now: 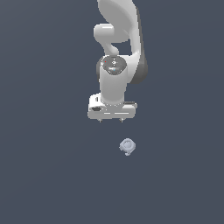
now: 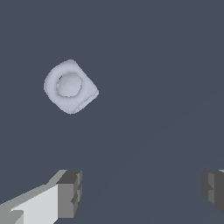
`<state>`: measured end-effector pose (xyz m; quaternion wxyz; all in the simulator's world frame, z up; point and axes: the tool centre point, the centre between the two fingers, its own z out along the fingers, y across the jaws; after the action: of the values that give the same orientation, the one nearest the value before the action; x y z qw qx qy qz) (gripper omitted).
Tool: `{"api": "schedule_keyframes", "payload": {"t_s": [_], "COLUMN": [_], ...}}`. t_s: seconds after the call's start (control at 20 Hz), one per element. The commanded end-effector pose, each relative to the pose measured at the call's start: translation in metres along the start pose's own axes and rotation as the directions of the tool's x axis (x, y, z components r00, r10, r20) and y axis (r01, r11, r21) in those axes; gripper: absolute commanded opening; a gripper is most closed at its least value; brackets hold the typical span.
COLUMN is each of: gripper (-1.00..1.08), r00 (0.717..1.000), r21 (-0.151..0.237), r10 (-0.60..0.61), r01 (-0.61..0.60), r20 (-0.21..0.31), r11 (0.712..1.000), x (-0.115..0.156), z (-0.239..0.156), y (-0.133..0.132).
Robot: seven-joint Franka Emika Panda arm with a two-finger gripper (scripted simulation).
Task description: Pick up the object and move it to a goal position.
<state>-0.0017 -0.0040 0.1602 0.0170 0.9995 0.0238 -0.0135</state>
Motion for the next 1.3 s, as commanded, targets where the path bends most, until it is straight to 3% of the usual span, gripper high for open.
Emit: {"api": "schedule_keyframes", "payload": {"t_s": [0.0,0.45,0.8,1.25], "gripper": [1.0,1.0,1.0,1.0], "r00": [1.0,0.999,0.999,0.983], "r21": [0.0,0.015,0.014,0.013], "r10": [0.0,-0.021,-0.038,-0.181], "r01": [0.0,0.02,0.038,0.18], "r20": [0.0,0.036,0.034,0.021], "r11": [1.0,1.0,0.999,0.983], "x": [0.0,-0.007,-0.004,0.017], "z": [0.0,0.011,0.012,0.023], "y": [0.0,-0.007,-0.008,-0.023]}}
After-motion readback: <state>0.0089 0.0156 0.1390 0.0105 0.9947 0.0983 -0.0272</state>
